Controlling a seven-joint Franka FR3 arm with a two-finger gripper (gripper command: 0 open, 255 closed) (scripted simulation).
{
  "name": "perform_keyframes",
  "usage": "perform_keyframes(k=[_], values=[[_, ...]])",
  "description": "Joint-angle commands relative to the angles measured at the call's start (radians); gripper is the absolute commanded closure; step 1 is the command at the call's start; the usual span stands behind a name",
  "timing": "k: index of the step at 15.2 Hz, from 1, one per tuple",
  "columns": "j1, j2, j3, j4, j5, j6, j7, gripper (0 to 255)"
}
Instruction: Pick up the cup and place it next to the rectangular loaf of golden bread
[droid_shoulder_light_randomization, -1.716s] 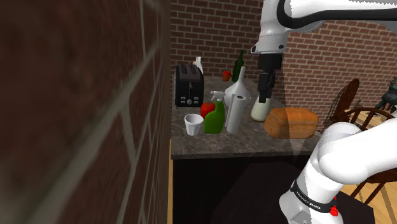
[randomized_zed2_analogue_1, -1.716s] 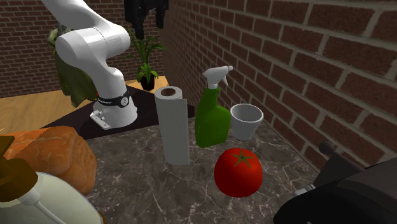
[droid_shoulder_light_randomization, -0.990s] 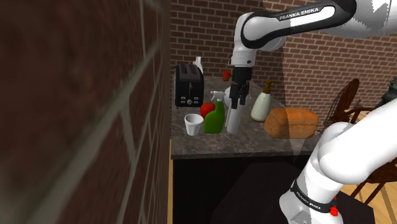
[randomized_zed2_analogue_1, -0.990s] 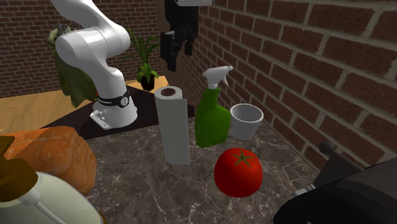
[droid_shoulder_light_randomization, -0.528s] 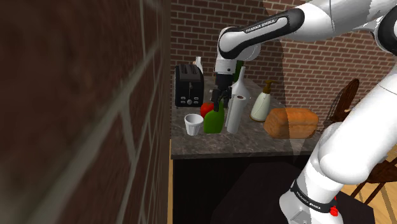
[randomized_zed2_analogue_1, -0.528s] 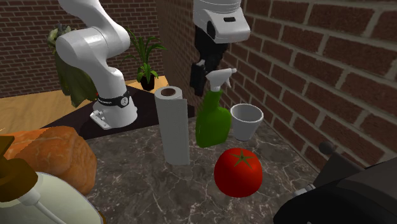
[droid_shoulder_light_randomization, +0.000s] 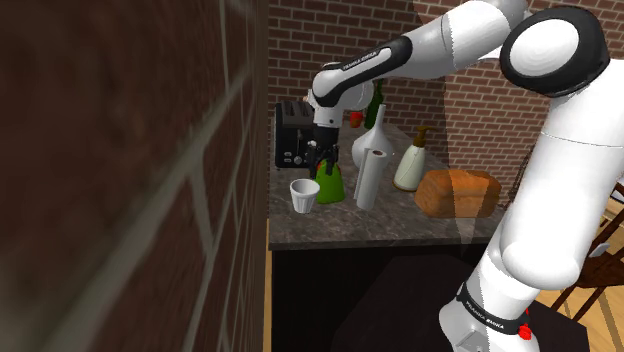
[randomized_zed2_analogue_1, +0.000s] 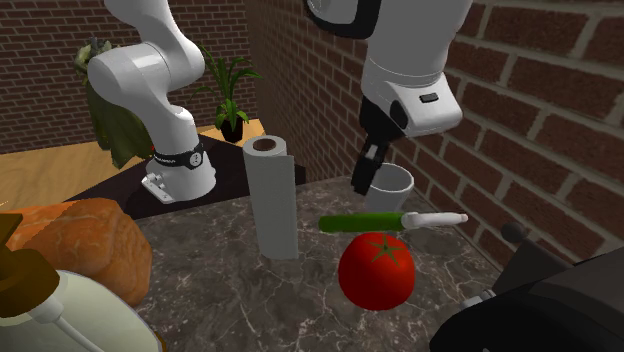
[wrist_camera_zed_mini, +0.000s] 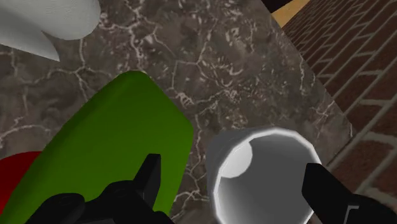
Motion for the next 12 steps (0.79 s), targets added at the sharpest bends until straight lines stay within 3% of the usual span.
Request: perform_keyframes(k=[1,2,12], values=[[-0.004,0.073,0.0,0.057,0.021,0.015,-0.012,0],[-0.007,0.109,0.002,0.09,0.03,0.019,-0.016,0],[0.003,0.139,0.013,0.026,0.047,0.114,-0.026,0]])
